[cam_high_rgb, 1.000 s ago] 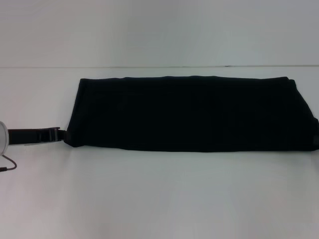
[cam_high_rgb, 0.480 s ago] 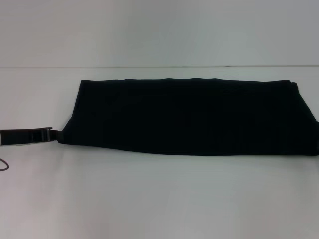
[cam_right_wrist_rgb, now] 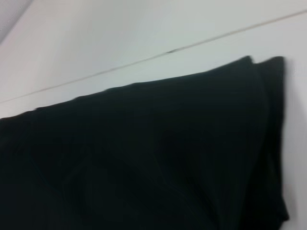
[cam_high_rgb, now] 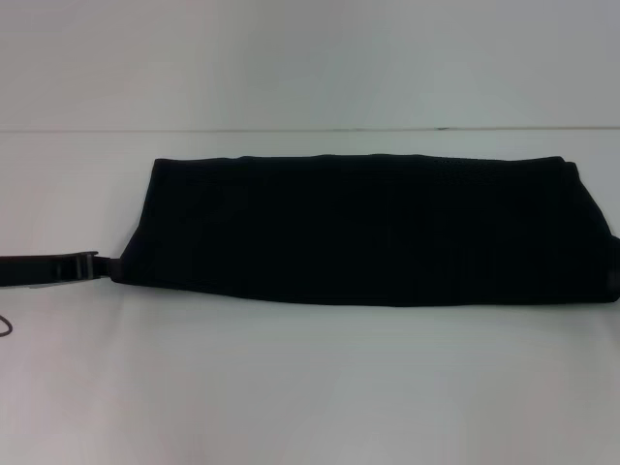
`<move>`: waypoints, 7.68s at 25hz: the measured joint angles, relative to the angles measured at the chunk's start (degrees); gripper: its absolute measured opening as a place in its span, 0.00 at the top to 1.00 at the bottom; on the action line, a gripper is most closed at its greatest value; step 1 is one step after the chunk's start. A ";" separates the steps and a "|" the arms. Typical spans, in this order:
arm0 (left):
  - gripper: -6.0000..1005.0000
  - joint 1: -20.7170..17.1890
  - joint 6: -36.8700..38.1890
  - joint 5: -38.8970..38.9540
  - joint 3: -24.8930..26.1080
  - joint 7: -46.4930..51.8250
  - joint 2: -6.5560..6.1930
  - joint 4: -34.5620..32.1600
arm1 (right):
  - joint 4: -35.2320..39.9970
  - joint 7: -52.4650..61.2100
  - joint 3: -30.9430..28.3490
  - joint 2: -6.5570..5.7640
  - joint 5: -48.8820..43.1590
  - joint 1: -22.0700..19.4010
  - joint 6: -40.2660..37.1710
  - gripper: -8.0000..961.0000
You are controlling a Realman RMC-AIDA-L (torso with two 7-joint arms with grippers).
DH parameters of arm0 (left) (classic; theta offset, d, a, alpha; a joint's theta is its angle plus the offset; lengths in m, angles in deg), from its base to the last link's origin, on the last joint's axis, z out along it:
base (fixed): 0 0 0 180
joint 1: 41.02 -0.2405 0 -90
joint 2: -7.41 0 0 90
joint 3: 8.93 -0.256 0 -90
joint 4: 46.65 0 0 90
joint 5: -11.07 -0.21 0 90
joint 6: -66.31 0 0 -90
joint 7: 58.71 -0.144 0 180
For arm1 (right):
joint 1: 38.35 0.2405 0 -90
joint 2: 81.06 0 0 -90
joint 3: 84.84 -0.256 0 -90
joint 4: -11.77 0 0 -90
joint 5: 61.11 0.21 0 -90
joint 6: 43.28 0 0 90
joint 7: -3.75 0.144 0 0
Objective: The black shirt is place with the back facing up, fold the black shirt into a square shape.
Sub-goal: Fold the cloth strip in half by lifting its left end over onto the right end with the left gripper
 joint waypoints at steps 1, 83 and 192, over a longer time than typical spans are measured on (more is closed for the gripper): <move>0.93 0.00 0.29 0.00 0.68 -0.02 -0.08 -0.07 | 0.44 -0.08 0.00 0.00 0.09 -0.03 -0.74 0.96; 0.10 3.86 4.80 -4.68 13.20 48.27 -3.94 13.07 | 8.48 -18.55 1.17 -0.89 15.46 9.48 -20.59 0.03; 0.24 4.12 -5.47 -3.75 10.22 32.20 -3.94 15.14 | 8.47 -18.56 0.96 -1.31 18.74 9.33 -21.12 0.03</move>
